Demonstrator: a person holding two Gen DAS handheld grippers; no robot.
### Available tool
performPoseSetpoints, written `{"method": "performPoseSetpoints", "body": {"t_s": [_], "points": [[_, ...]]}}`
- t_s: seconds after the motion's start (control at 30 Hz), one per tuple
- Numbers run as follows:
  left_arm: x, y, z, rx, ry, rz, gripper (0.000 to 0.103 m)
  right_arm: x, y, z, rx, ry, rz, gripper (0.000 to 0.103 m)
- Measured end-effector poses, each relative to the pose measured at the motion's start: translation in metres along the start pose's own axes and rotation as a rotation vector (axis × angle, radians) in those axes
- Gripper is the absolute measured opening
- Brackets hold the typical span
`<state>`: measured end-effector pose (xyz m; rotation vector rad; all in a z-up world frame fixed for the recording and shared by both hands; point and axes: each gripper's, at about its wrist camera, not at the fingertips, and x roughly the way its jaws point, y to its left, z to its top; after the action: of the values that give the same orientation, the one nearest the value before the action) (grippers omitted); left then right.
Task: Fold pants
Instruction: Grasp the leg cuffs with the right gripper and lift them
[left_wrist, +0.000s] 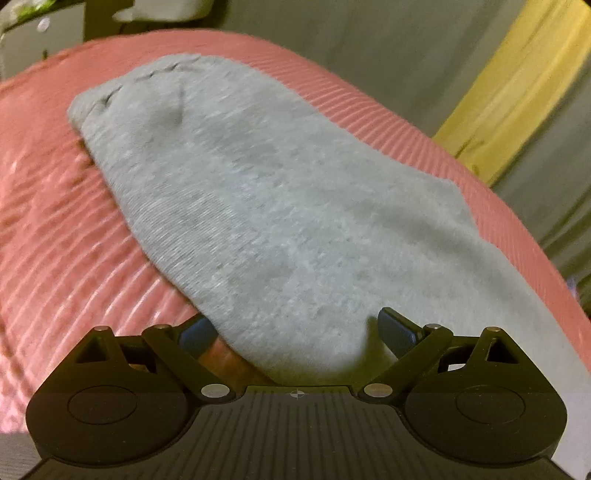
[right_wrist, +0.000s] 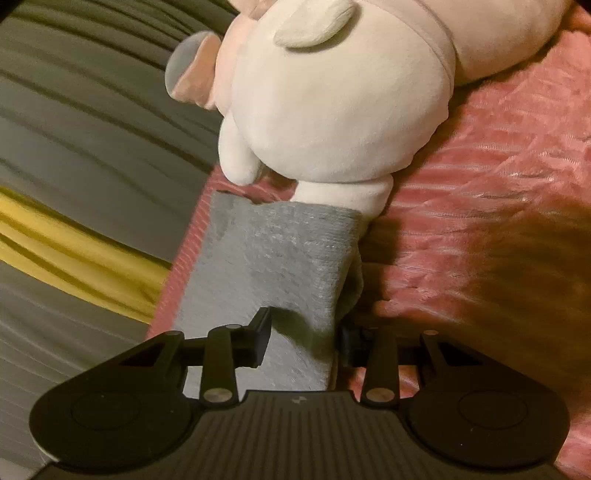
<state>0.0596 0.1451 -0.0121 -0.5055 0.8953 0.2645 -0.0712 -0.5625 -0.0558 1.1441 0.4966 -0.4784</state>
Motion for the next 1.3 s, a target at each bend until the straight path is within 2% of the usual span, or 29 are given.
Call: {"method": "performPoseSetpoints", "body": {"t_s": [0.13,0.43,0.6,0.97,1.07,1.17,1.3], "points": [[0.003,0.007,0.0,-0.043,0.014,-0.001,0.097,0.01,-0.01,0.003,0.055,0.022,0.004,0.037],[0.008,0.004,0.002,-0.027,0.02,0.02,0.097,0.016,-0.019,0.004,0.094,0.029,0.068,0.039],[0.008,0.003,0.002,-0.022,0.02,0.029,0.097,0.016,-0.023,0.002,0.121,0.02,0.093,0.032],[0.008,0.004,0.002,-0.015,0.021,0.037,0.098,0.007,-0.017,-0.001,0.08,0.005,0.164,0.013],[0.008,0.003,0.002,-0.016,0.021,0.036,0.098,0.004,-0.011,-0.001,0.049,-0.001,0.208,0.012],[0.009,0.004,0.002,-0.016,0.024,0.036,0.098,0.004,-0.007,-0.001,0.026,-0.001,0.19,0.012],[0.009,0.004,0.002,-0.017,0.024,0.035,0.099,0.014,-0.012,0.002,0.069,0.019,0.106,0.018]]}}
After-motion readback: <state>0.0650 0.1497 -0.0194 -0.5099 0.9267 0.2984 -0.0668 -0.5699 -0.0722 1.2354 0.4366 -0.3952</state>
